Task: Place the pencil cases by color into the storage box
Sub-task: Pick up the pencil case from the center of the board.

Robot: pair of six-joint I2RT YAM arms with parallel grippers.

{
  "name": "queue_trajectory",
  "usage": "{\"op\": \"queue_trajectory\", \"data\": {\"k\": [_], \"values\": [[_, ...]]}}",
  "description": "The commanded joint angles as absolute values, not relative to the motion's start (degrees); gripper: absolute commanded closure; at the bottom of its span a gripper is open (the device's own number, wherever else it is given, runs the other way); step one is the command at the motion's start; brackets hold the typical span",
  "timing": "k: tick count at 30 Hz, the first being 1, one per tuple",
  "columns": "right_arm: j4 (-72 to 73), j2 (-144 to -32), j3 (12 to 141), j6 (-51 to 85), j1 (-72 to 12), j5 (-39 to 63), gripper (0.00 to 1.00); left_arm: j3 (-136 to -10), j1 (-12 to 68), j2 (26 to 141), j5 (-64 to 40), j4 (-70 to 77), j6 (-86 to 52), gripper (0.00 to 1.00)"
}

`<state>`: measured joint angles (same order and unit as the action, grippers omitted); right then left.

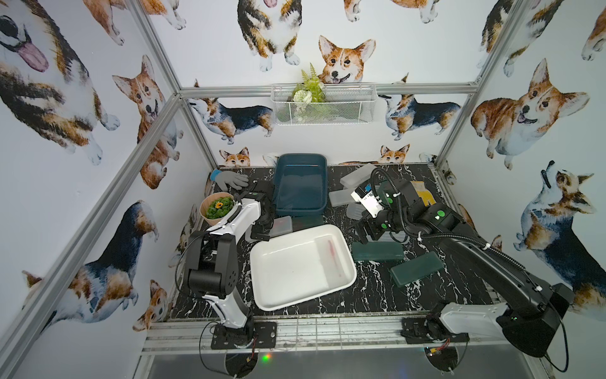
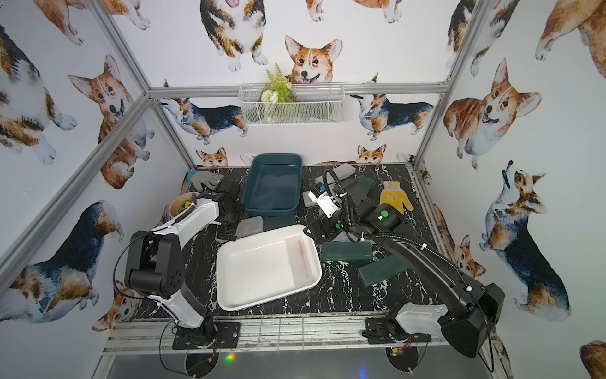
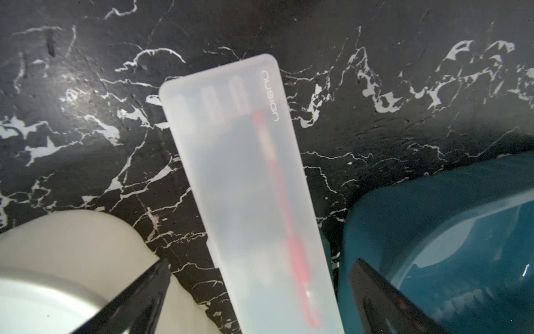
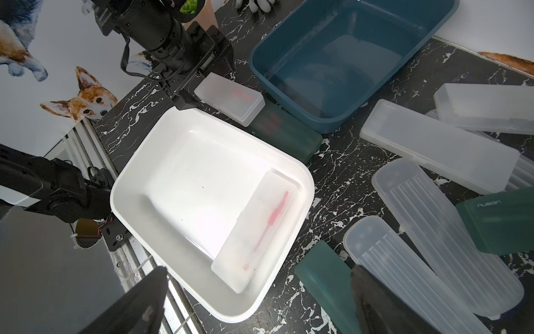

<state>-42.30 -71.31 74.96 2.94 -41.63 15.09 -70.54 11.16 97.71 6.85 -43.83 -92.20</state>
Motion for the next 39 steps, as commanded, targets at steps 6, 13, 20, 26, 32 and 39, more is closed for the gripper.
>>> {"op": "queue_trajectory", "data": {"k": [6,13,20,26,32,39], "values": [[-42.2,-71.8,74.8,0.6,-41.7,15.8,0.0,-69.2,11.3,97.4,6.9,-44.3,-95.7,0.0],[-42.5,-71.6,74.5,0.8,-41.7,16.0,0.0,-69.3,11.2,100.2,6.2,-42.1,-95.5,0.0],[-42.9,-71.4,74.3,1.0,-41.7,15.8,0.0,-72.4,10.5,103.1,6.2,-42.4,-95.4,0.0],[-42.8,-71.8,74.4,1.4,-41.7,15.8,0.0,-73.6,10.1,104.7,6.1,-43.1,-95.8,0.01],[-43.0,-72.1,74.5,1.5,-41.7,15.6,0.0,-73.4,9.8,105.6,5.3,-42.0,-96.1,0.03],[-42.9,-72.5,74.3,1.6,-41.7,15.7,0.0,-72.7,9.6,106.4,4.7,-41.2,-96.0,0.08]]}}
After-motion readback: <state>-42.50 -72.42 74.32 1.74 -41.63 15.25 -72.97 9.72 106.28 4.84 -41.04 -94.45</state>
